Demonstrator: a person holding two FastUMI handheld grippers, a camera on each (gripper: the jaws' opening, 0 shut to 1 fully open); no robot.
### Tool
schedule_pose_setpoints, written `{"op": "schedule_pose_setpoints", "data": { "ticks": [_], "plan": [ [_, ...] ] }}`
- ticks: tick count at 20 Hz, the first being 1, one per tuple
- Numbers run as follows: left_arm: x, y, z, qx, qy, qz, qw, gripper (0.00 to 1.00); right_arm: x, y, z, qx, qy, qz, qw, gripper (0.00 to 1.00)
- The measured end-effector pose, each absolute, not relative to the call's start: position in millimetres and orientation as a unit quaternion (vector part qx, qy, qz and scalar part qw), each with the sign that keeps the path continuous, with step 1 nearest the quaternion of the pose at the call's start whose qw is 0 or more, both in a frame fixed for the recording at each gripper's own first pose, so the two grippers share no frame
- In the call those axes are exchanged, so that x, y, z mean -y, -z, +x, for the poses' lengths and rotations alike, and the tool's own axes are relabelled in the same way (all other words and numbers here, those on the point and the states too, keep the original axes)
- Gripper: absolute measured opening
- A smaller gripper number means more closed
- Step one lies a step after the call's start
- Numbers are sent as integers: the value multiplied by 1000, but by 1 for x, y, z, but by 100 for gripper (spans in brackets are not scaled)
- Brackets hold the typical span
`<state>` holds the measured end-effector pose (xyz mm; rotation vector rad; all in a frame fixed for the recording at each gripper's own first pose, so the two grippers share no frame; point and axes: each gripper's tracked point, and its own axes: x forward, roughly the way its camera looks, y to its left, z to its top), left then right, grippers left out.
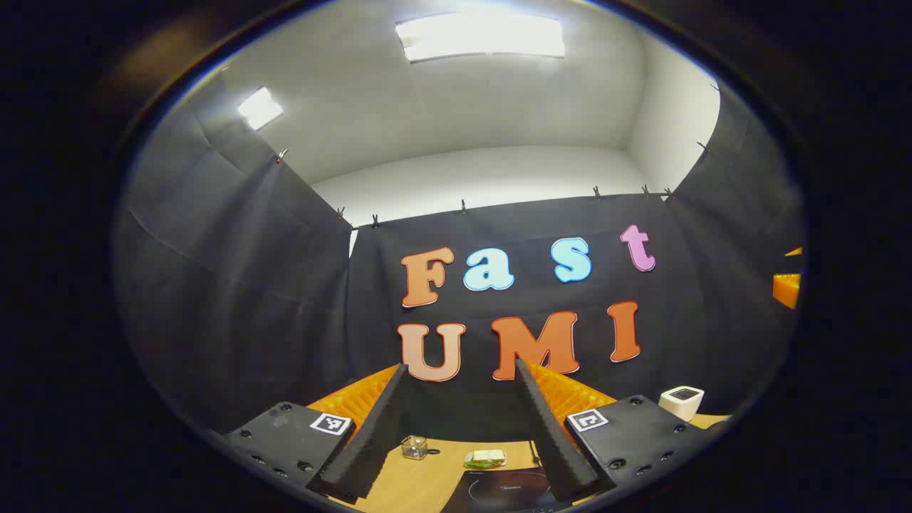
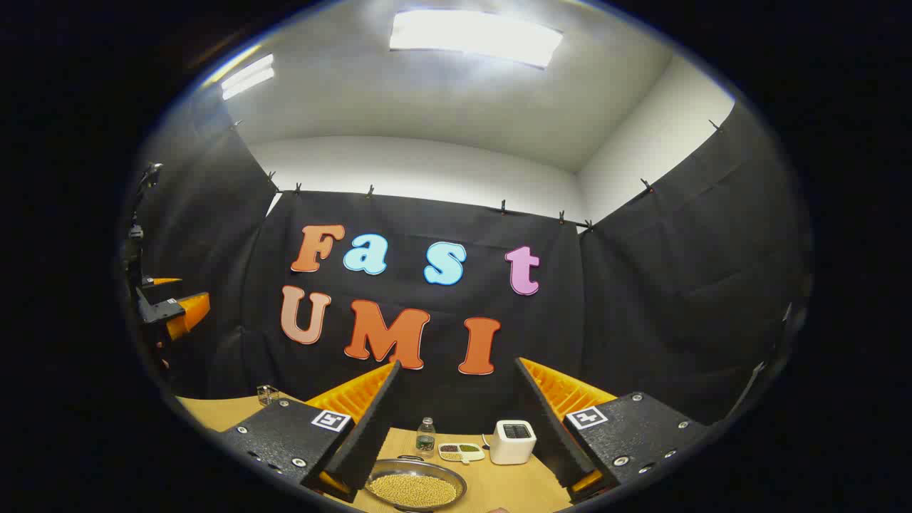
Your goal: First push the handle of the pot to place it horizontally, then grasp the pot with both hands and set it on the induction cooktop.
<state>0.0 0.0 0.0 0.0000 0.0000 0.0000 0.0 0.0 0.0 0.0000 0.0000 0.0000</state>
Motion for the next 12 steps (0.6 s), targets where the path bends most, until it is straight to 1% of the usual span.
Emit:
{"op": "schedule_pose_setpoints", "data": {
  "ticks": [1,2,3,4,5,6,7,8,9,10,11,12],
  "plan": [
    [3,5,3,-5,0,1,1000,97,-1,4,1,-4,-2,-4,1000,94],
    [2,11,7,-10,-2,0,1000,97,-1,7,0,-7,-4,-6,1000,94],
    [3,17,12,-16,-7,0,1000,92,-1,9,0,-10,-6,-9,1000,94],
    [1,22,16,-20,-13,2,1000,92,0,11,1,-12,-6,-10,1000,94],
    [1,27,20,-21,-19,4,1000,97,2,13,3,-14,-5,-11,1000,94],
    [2,30,23,-22,-23,8,999,94,4,14,4,-15,-3,-12,1000,94],
    [6,39,27,-31,-26,3,999,97,6,16,6,-18,-2,-12,1000,94],
    [13,45,30,-44,-11,-22,999,97,7,19,10,-21,-2,-13,1000,94],
    [17,50,31,-57,-9,-47,997,99,8,22,12,-24,-2,-15,1000,94],
    [2,50,37,-54,-28,-42,997,97,10,25,11,-28,-2,-17,999,94],
    [-7,48,40,-48,-36,-30,998,98,11,27,11,-29,-1,-18,999,94],
    [-4,44,39,-42,-37,-27,998,96,13,28,12,-30,-2,-19,999,94]
  ]
}}
